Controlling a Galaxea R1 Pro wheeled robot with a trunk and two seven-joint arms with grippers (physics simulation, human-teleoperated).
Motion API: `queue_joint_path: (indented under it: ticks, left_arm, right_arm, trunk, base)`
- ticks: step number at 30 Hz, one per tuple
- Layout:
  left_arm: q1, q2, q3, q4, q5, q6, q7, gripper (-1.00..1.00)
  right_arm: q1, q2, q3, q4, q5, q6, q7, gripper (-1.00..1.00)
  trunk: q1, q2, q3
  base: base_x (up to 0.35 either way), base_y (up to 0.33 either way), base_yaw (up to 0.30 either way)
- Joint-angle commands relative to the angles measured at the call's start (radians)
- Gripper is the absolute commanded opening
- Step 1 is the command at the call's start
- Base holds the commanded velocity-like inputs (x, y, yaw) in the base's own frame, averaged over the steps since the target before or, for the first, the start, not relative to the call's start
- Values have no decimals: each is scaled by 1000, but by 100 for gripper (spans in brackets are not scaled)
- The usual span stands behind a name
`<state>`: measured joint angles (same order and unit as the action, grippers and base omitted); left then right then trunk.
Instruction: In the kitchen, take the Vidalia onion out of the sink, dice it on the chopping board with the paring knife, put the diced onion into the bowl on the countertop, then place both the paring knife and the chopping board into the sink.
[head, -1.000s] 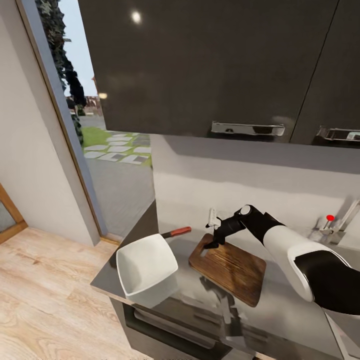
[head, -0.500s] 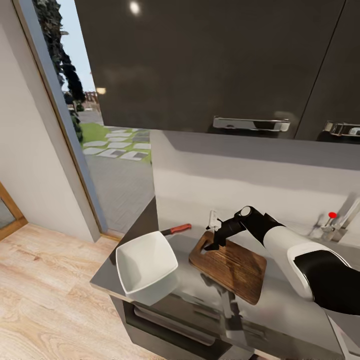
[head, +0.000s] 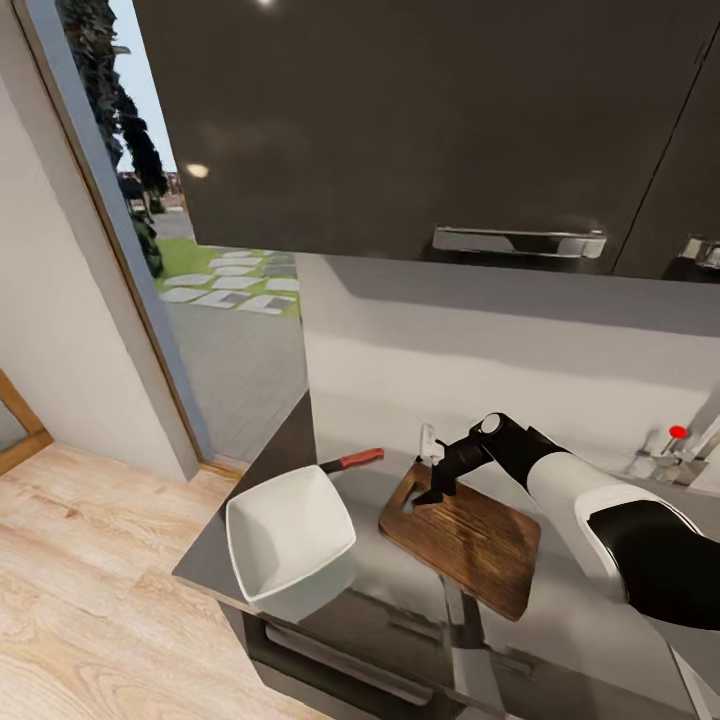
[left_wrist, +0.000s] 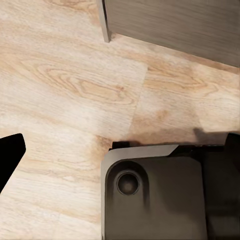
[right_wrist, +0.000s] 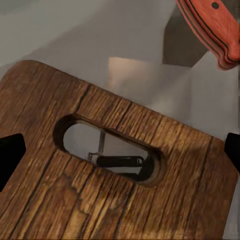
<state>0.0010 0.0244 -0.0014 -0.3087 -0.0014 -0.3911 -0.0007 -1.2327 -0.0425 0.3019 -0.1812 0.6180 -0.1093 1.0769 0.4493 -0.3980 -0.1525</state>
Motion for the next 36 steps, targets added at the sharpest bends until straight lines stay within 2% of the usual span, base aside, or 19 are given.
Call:
queue_joint_path:
  ticks: [1,36]
  left_arm:
    - [0,0,0,-1,0,-2,0,100]
    - [0,0,0,-1,0,-2,-1,100]
  right_arm:
    - [-1,0,-4,-1,11,-10,2,100]
    - [-1,-1,-4,0,12,-12,2,100]
  trunk:
    - [1,-2,-4]
    - [1,-2,-30]
  base:
    - [73,0,0]
    - [42,0,0]
